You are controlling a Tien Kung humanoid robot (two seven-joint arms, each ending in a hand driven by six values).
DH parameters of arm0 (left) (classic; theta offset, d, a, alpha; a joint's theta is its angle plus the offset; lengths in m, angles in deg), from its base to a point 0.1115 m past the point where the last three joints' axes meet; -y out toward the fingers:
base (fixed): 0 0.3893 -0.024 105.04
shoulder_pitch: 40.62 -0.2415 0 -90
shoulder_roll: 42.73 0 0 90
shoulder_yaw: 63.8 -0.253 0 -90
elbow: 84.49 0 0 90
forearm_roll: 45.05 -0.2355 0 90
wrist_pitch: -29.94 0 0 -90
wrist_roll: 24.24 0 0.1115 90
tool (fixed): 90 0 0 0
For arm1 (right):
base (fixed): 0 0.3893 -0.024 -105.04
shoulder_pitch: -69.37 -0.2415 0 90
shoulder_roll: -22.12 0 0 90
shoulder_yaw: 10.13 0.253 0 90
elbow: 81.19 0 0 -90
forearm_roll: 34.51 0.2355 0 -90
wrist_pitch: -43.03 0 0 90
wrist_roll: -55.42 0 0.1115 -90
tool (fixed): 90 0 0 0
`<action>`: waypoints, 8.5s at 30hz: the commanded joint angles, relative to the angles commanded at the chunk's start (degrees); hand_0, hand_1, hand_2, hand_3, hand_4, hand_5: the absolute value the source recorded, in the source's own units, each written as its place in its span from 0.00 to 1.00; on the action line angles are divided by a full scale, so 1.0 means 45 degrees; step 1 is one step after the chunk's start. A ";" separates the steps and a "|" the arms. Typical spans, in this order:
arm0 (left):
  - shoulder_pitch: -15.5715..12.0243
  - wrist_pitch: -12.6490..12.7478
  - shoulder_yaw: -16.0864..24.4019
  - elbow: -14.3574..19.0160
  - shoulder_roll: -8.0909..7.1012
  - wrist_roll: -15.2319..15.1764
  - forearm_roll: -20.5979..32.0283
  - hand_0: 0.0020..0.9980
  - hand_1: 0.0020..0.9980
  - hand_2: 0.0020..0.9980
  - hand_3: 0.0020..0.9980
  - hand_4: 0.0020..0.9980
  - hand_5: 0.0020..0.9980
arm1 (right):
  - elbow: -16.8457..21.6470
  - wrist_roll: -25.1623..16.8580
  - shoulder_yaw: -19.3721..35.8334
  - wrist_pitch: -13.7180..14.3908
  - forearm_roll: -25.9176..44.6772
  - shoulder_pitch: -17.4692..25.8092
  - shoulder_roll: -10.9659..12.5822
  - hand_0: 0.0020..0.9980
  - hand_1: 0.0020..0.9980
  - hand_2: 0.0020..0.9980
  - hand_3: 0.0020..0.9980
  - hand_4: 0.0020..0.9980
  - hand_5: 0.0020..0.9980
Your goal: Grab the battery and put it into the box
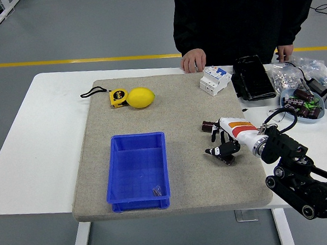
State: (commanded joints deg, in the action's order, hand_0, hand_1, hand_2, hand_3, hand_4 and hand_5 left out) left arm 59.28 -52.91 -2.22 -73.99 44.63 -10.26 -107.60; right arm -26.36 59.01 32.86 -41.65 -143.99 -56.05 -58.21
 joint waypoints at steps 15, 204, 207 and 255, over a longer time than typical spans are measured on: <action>-0.0004 0.0019 0.0019 -0.0015 -0.0039 -0.0017 0.0043 0.72 0.68 0.68 0.59 0.63 0.54 | 0.2188 0.0546 0.0715 -0.1857 -0.1548 0.0510 0.1216 0.50 0.59 0.68 0.78 1.00 0.58; 0.0300 -0.0083 -0.0628 0.0182 0.0100 0.0210 0.0279 0.72 0.69 0.68 0.59 0.63 0.54 | -0.6378 -0.0851 -0.5056 0.2180 0.3661 -0.3593 -0.2141 0.32 0.45 0.50 0.52 0.82 0.31; 0.0301 -0.0090 -0.0602 0.0184 0.0116 0.0218 0.0223 0.72 0.69 0.68 0.59 0.63 0.54 | -0.6421 -0.0874 -0.5121 0.2236 0.3682 -0.3525 -0.2151 0.32 0.45 0.50 0.52 0.82 0.31; 0.0099 -0.0115 -0.0131 0.0115 0.0003 0.0187 -0.0219 0.72 0.69 0.67 0.58 0.63 0.54 | -0.3010 -0.0538 -0.4485 0.2294 0.1841 -0.3677 -0.1210 0.16 0.34 0.43 0.47 0.70 0.28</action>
State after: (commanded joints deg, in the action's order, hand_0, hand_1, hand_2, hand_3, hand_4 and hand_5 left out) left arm 59.73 -53.43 -2.81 -73.47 44.64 -9.42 -108.59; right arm -39.90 56.59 12.68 -31.32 -135.70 -72.59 -63.65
